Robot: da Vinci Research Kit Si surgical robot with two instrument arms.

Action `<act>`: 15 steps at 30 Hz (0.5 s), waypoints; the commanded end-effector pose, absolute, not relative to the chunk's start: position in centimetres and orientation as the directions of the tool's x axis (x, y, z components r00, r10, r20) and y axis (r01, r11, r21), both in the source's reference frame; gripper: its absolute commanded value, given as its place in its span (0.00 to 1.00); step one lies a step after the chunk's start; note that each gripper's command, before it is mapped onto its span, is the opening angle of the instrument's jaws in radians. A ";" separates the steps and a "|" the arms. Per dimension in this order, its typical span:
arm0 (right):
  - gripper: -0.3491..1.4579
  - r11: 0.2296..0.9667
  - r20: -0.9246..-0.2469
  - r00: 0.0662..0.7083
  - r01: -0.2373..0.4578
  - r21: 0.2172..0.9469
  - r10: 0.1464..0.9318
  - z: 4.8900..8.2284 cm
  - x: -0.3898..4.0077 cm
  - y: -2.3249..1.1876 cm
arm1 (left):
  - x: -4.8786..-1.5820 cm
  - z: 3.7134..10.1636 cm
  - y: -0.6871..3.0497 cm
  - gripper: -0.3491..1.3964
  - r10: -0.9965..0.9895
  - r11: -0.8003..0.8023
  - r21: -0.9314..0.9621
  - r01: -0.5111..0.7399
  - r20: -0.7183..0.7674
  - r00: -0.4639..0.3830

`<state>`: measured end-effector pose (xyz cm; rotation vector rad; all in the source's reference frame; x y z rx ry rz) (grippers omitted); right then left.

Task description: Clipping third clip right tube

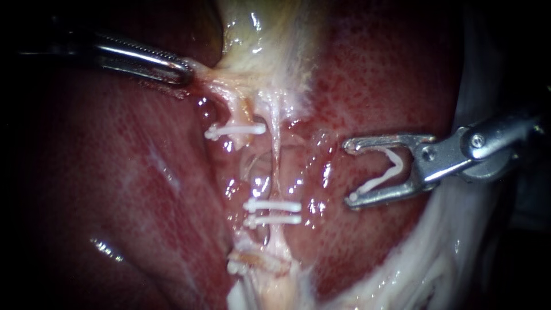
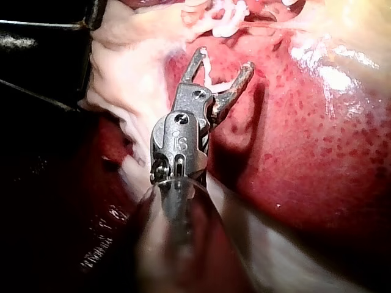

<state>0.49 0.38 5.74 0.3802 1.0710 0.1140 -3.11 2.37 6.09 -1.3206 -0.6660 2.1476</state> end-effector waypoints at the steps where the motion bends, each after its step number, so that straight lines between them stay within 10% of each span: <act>1: 0.47 0.929 -0.834 0.480 0.092 0.357 0.273 5.74 0.49 0.38 | -3.09 6.03 2.39 0.00 0.661 -0.738 -0.652 -0.177 -0.645 -0.383; 15: 0.47 0.925 -0.840 0.465 0.104 0.365 0.280 5.69 0.58 0.38 | -2.78 5.33 2.61 0.00 0.657 -0.748 -0.639 -0.180 -0.670 -0.346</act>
